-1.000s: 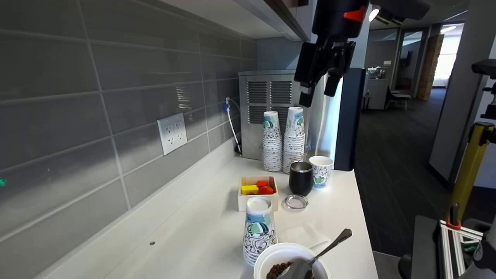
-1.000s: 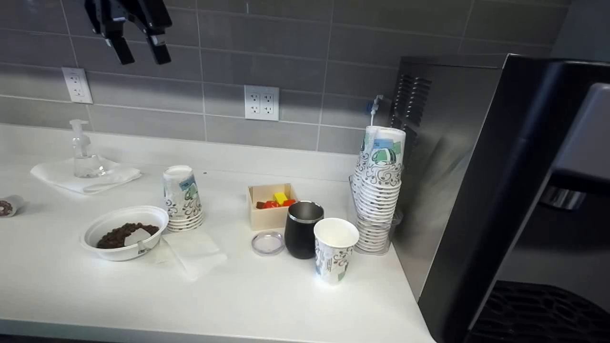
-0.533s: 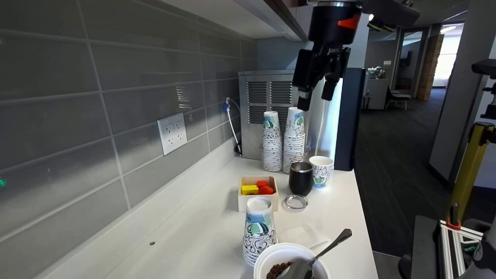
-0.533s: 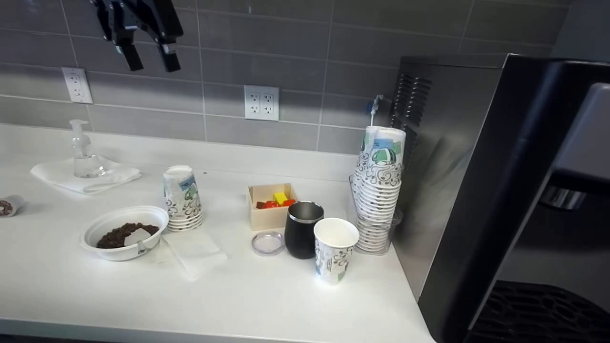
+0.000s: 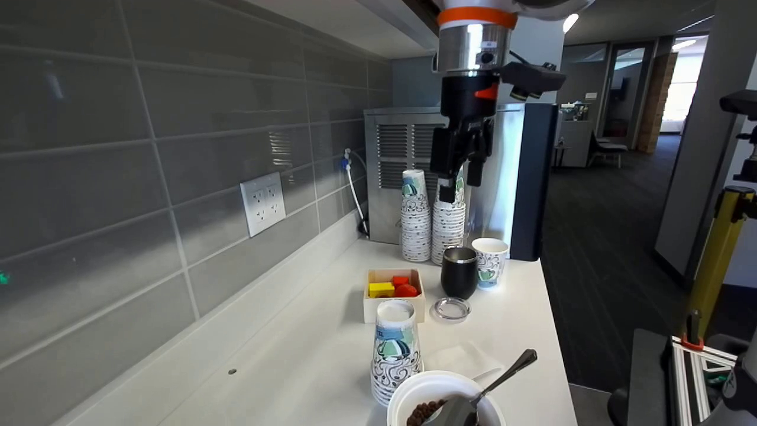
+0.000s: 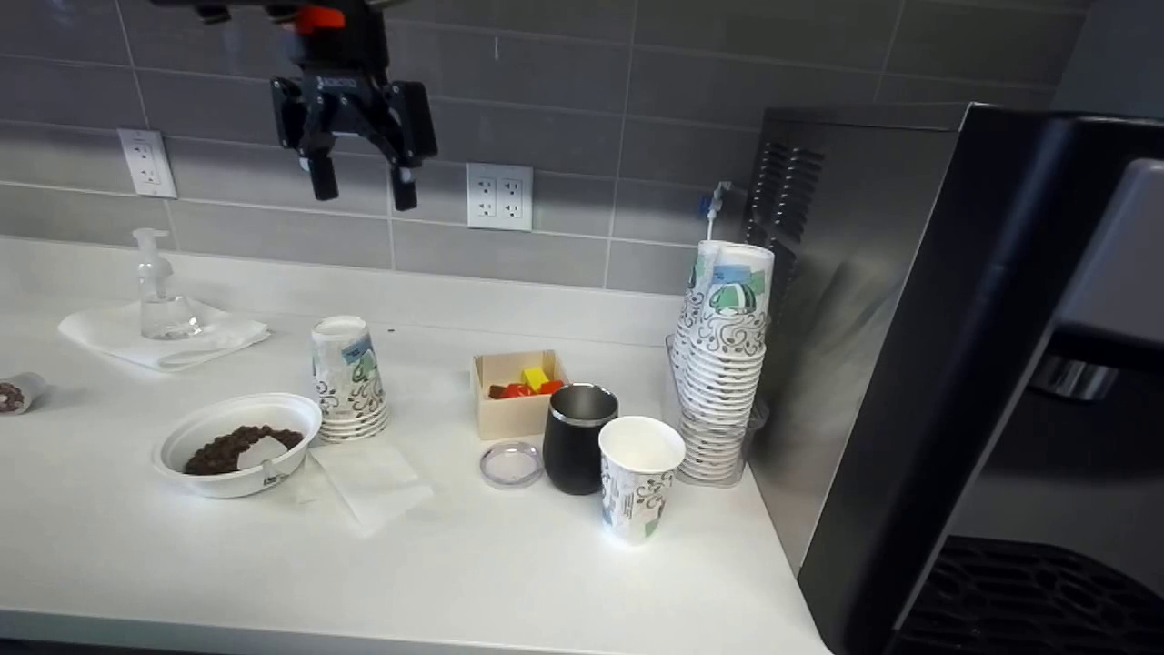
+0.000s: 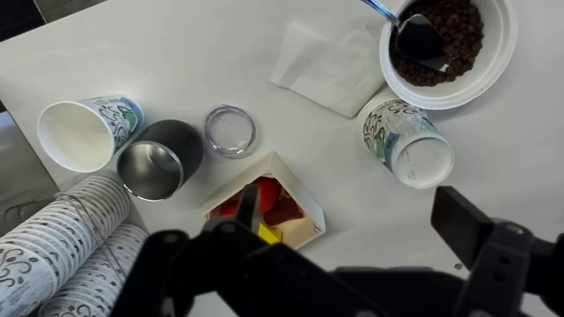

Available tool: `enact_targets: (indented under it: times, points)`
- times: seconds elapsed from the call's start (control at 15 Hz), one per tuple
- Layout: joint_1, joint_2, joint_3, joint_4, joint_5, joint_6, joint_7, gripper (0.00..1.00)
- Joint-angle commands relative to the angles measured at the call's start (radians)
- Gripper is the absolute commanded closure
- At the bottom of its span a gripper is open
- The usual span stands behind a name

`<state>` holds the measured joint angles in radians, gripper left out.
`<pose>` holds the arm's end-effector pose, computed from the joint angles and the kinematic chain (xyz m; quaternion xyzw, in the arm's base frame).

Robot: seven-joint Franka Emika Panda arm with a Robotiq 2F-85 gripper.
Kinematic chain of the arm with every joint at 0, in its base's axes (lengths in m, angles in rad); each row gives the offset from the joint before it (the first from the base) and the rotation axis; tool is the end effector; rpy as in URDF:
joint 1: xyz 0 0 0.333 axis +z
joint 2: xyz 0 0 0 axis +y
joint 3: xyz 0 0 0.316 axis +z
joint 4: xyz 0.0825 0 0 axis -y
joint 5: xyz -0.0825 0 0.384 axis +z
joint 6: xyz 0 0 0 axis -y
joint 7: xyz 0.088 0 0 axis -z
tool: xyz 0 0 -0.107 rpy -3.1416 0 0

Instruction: Unfold the white paper

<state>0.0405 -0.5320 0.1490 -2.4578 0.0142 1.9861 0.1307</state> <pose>0.3868 0.0788 0.4871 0.9990 0.0176 0.0321 0.0266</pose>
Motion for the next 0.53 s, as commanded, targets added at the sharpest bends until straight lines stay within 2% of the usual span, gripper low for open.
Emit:
enact_targets:
  times: [0.0,0.47]
  points:
    - [0.02,0.136,-0.056,0.044,0.005,0.042,-0.116,0.0]
    - [0.016,0.241,-0.128,-0.037,0.078,0.173,-0.234,0.0]
